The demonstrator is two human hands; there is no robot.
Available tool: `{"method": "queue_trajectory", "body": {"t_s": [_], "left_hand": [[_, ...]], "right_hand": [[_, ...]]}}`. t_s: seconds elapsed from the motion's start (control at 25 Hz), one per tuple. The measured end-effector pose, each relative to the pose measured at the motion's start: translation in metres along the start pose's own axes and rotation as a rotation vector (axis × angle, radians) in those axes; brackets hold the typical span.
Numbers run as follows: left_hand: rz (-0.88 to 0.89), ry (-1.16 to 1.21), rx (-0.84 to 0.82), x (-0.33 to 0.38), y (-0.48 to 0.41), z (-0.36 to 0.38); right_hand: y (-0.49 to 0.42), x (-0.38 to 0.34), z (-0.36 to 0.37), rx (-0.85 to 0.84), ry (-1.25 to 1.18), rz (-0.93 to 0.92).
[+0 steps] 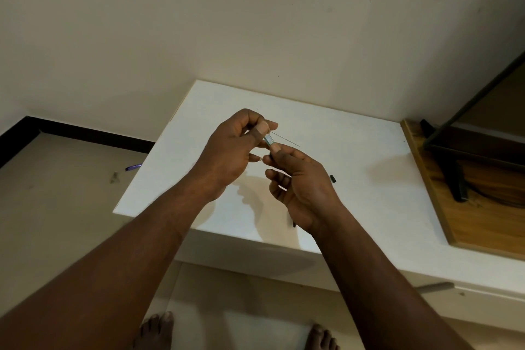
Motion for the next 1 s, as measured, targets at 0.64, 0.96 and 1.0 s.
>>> {"method": "queue_trajectory", "body": {"t_s": [0.64,0.96,1.0], "left_hand": [[-0.129,0.219,0.177,-0.013,-0.001,-0.02],[-0.192,0.244,0.181,-0.018,0.0,-0.02],[-0.205,0.24,0.167,-0.019,0.0,-0.018]], "right_hand": [[-0.006,-0.014,-0.028,0.138,-0.255,0.028],[-0.007,-0.013,-0.027,0.135,-0.197,0.011],[-0.007,-0.013,-0.027,0.135,-0.196,0.011]]}}
Point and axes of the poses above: each hand's wrist, its own y-axis away from the middle knuckle, its own z-axis out of the palm, x = y × z, the point moved 8 cm from there along -y, towards the middle knuckle, and after that the axes turned 9 degrees about -y, right-handed, at the moved point
